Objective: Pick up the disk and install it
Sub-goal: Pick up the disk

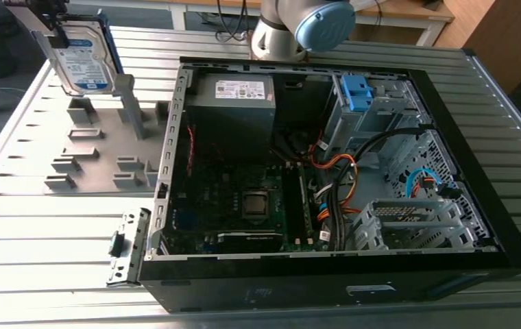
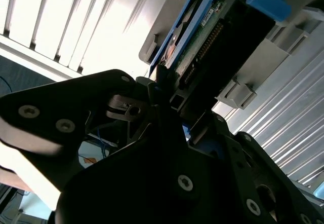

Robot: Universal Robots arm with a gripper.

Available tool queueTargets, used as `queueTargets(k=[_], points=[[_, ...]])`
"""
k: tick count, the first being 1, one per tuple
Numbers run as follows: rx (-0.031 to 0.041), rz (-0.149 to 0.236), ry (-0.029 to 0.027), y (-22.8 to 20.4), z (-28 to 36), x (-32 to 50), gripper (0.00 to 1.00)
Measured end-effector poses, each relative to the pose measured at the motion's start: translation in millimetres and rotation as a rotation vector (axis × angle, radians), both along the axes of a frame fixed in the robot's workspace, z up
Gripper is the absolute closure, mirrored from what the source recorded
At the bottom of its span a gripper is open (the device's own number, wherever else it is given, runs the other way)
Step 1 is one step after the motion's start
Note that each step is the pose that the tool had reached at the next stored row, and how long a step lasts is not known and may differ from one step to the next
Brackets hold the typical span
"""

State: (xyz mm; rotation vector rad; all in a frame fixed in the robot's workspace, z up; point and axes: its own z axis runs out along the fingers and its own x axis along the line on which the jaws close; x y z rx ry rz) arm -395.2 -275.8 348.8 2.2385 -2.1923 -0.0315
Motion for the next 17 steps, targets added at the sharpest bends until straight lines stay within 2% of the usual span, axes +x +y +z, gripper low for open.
queueTargets(k=[17], points=[[0.0,0.0,0.0,0.0,10.7,0.0,0.64]])
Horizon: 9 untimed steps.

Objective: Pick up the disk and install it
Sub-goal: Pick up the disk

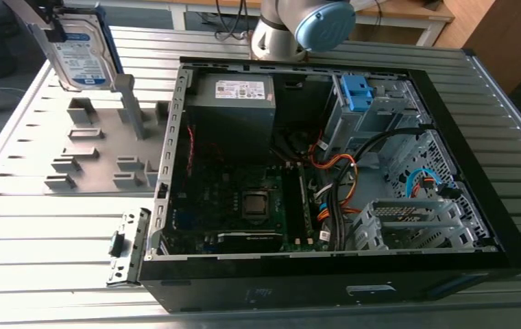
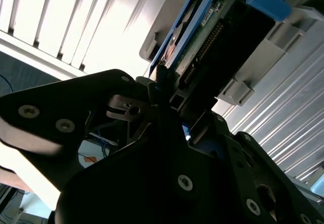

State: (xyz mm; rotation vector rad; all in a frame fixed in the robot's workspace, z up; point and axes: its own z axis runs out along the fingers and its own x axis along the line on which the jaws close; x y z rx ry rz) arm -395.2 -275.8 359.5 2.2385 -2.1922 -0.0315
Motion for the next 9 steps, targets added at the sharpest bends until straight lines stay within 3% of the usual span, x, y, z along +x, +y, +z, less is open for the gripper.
queueTargets(k=[9], points=[[0.0,0.0,0.0,0.0,6.4,0.0,0.64]])
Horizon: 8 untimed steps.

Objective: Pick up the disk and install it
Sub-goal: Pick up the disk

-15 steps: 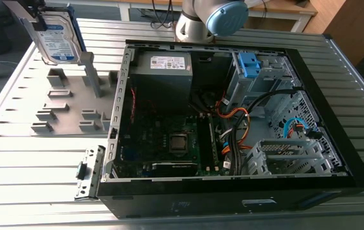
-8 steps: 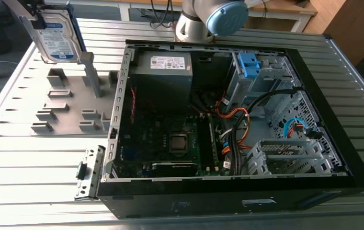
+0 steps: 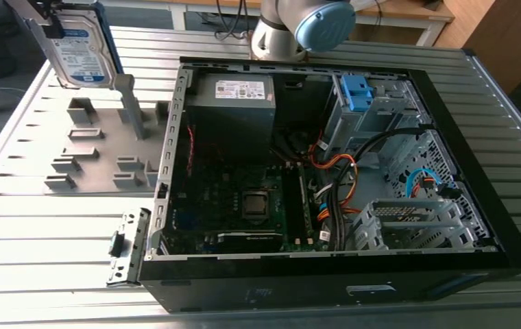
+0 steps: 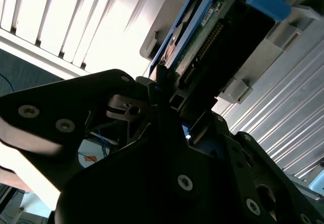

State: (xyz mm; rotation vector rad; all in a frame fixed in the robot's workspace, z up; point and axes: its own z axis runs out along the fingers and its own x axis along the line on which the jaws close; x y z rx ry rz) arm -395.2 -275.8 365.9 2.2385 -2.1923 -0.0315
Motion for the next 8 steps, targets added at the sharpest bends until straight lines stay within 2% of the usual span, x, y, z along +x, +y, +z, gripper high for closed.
queueTargets(k=[8], points=[[0.0,0.0,-0.0001,0.0,5.9,0.0,0.64]])
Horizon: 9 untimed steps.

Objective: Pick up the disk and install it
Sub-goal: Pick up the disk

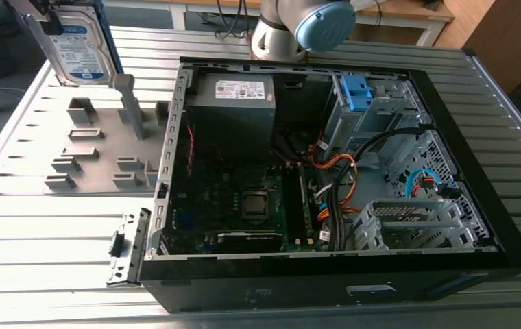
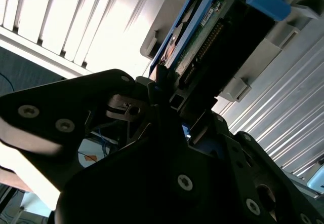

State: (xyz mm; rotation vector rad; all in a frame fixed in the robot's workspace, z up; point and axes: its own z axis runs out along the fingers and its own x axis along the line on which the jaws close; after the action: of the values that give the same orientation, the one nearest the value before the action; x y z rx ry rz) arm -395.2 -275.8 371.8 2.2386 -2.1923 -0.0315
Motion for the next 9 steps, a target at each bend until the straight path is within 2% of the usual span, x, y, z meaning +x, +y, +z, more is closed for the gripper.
queueTargets(k=[9], points=[[0.0,0.0,0.0,0.0,5.9,0.0,0.64]])
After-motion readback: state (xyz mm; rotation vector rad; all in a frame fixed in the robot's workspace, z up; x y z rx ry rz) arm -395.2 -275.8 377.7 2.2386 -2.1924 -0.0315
